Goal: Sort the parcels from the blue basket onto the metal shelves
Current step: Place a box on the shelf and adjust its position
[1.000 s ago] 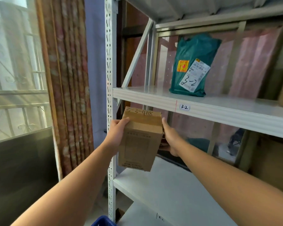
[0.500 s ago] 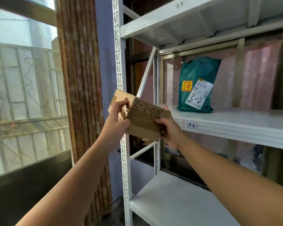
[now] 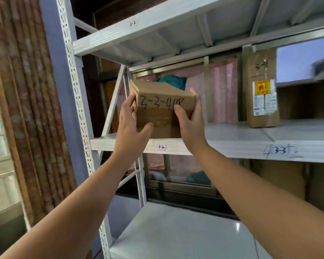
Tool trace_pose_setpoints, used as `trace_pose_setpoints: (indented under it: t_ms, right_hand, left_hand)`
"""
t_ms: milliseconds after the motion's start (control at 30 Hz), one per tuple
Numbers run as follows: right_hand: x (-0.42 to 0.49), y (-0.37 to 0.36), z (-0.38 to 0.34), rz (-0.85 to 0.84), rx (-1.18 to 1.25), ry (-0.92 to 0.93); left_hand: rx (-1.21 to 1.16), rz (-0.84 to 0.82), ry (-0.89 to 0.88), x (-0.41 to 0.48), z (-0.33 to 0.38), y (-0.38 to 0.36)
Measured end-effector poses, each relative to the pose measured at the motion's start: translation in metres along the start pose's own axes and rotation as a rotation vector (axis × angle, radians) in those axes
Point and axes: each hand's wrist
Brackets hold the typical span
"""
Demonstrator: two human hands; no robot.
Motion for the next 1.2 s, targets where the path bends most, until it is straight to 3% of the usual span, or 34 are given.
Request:
trace_pose_setpoints:
  t_ms: [300,567,800,933,1033,1200]
  right_hand:
    - [-0.017,0.130,-0.046,0.234,-0.394,0.105]
    - [-0.043,0.240,-0.097,0.310,-0.652,0.029]
    - [-0.067,0.306,-0.117,0.325,-0.844,-0.073]
    - [-0.081,0.330,-0.121,0.334,-0.966,-0.134]
    - [-0.096,0.349,-0.119,0.268,-0.987,-0.182]
    - [-0.108,0.358,-0.111,0.152,-0.977,-0.296]
  left_hand:
    - [-0.072,-0.050,-0.105,0.037,0.061,-0.113]
    - [-0.129,-0.034,-0.184,0.054,0.118,-0.215]
    - [-0.226,-0.073,-0.129,0.048,0.150,-0.278]
    - [-0.296,-0.220,-0.033,0.049,0.154,-0.299]
    - [-0.318,-0.321,0.017,0.045,0.154,-0.312]
    - [-0.218,-0.353,0.080,0.038,0.140,-0.332]
Point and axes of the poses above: each hand's wrist, its own x-axis towards the middle knuckle, its own y-axis out of the back of the hand, z = x × y, and after that the axes turned 13 degrees about -z, right-handed
